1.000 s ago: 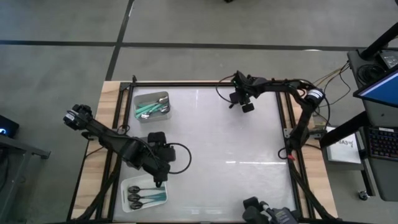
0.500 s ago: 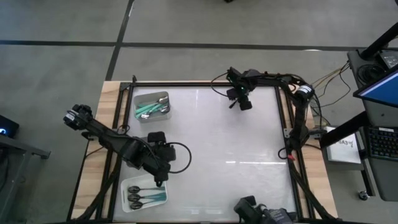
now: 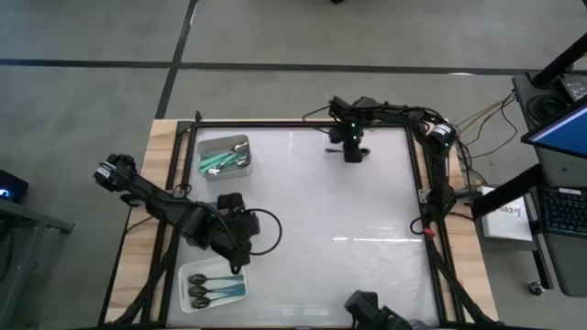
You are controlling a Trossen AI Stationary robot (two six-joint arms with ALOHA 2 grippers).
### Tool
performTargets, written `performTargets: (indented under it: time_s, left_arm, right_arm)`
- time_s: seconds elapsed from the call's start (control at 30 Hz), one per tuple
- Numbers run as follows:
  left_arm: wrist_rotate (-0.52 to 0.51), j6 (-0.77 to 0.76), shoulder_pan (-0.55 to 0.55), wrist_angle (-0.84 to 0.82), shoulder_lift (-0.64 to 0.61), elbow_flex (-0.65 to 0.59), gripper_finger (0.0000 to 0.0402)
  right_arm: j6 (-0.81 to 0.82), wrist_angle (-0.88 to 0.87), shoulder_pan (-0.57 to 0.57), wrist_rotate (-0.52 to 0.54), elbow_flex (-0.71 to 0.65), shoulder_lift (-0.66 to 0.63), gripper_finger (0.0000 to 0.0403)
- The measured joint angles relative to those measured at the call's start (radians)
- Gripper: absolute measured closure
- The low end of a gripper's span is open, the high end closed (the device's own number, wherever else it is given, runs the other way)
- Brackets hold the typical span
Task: Sort silverware by color (type)
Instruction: Put the black spoon into the black bin
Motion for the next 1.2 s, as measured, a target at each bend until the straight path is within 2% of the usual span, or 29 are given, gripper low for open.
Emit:
performTargets:
  time_s: [0.1,0.17,0.3,0.47,0.6,0.7,0.83,1.07,1.2]
  left_arm:
    - [-0.083,-0.034,-0.003,0.001,0.0,-0.002,0.0309]
    - [-0.143,-0.061,-0.005,0.003,0.0,-0.007,0.0309]
    - [-0.273,-0.136,-0.013,0.006,0.0,-0.04,0.0309]
    - [-0.411,-0.352,-0.017,0.034,0.0,-0.17,0.0309]
    - [-0.488,-0.427,-0.015,0.191,0.0,-0.304,0.0309]
    - [-0.578,-0.396,-0.012,0.38,0.0,-0.379,0.0309]
    - [-0.775,-0.34,-0.012,0.572,0.0,-0.439,0.0309]
    - [-1.107,-0.401,-0.012,0.624,0.0,-0.453,0.0309]
    - [-1.125,-0.438,-0.009,0.625,-0.001,-0.453,0.0309]
  right_arm:
    - [0.048,0.012,0.008,-0.182,-0.001,-0.052,0.0393]
    - [0.069,0.021,0.015,-0.25,-0.003,-0.075,0.0393]
    - [0.106,0.076,0.07,-0.265,-0.006,-0.121,0.0393]
    - [0.142,0.164,0.174,-0.259,-0.015,-0.162,0.0393]
    - [0.147,0.296,0.287,-0.242,-0.025,-0.185,0.0394]
    - [0.204,0.419,0.368,-0.167,-0.037,-0.185,0.0394]
    - [0.238,0.624,0.476,-0.02,-0.064,-0.185,0.0394]
    - [0.265,0.946,0.606,0.205,-0.096,-0.183,0.0394]
    - [0.276,1.125,0.639,0.3,-0.124,-0.183,0.0394]
